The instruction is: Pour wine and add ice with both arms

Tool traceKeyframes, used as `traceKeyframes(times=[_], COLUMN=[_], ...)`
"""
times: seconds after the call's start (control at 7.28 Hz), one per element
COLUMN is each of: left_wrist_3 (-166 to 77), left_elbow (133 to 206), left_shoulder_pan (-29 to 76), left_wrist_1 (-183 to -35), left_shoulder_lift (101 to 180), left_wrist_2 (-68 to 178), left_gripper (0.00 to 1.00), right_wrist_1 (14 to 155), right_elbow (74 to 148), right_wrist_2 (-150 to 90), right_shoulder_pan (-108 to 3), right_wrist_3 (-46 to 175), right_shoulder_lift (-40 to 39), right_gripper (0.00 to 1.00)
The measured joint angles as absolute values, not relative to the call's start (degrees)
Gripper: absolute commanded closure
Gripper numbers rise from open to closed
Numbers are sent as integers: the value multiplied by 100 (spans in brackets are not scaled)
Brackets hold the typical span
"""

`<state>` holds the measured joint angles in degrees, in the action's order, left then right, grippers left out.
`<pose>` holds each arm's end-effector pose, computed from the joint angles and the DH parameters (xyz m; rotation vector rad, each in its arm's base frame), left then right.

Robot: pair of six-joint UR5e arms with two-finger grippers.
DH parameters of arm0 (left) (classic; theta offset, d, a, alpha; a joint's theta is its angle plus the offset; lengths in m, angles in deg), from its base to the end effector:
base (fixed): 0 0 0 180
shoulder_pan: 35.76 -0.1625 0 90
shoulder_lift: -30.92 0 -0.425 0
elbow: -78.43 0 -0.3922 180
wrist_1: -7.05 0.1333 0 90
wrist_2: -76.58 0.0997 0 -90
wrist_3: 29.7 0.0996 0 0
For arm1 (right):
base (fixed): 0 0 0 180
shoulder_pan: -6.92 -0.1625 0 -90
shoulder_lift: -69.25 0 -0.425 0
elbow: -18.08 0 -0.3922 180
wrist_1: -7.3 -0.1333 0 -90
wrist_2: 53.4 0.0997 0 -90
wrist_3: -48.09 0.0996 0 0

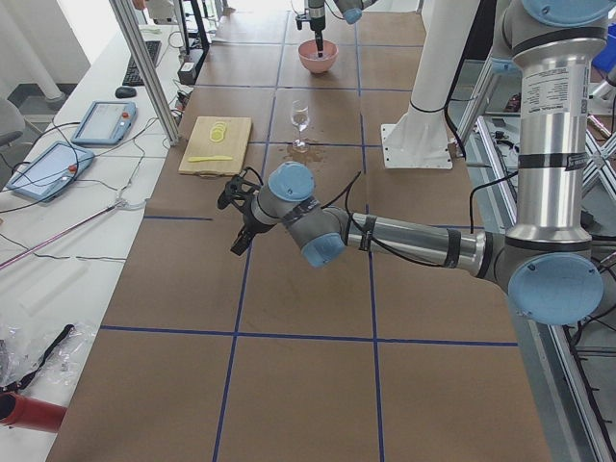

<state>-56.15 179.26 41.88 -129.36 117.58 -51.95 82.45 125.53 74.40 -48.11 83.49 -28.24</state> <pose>0.0344 -0.4898 0.5010 0.6434 0.8826 0.0951 -0.2012 -0.4138 0.5456 -0.0332 -0.7709 -0.1357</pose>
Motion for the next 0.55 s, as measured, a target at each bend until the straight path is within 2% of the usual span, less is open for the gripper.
traceKeyframes(times=[0.14, 0.55], left_wrist_3=[-5615, -5615], left_elbow=[17930, 17958], left_shoulder_pan=[4190, 4193], left_wrist_1=[-12936, -12936], left_shoulder_lift=[11758, 11753], left_wrist_2=[-5192, -5191], left_gripper=[0, 0], right_wrist_1=[8245, 8245], right_elbow=[12494, 12498], right_wrist_2=[7440, 7445], right_shoulder_pan=[-4803, -4813], right_wrist_3=[8334, 8301], right_shoulder_lift=[-2807, -2797], right_gripper=[100, 100])
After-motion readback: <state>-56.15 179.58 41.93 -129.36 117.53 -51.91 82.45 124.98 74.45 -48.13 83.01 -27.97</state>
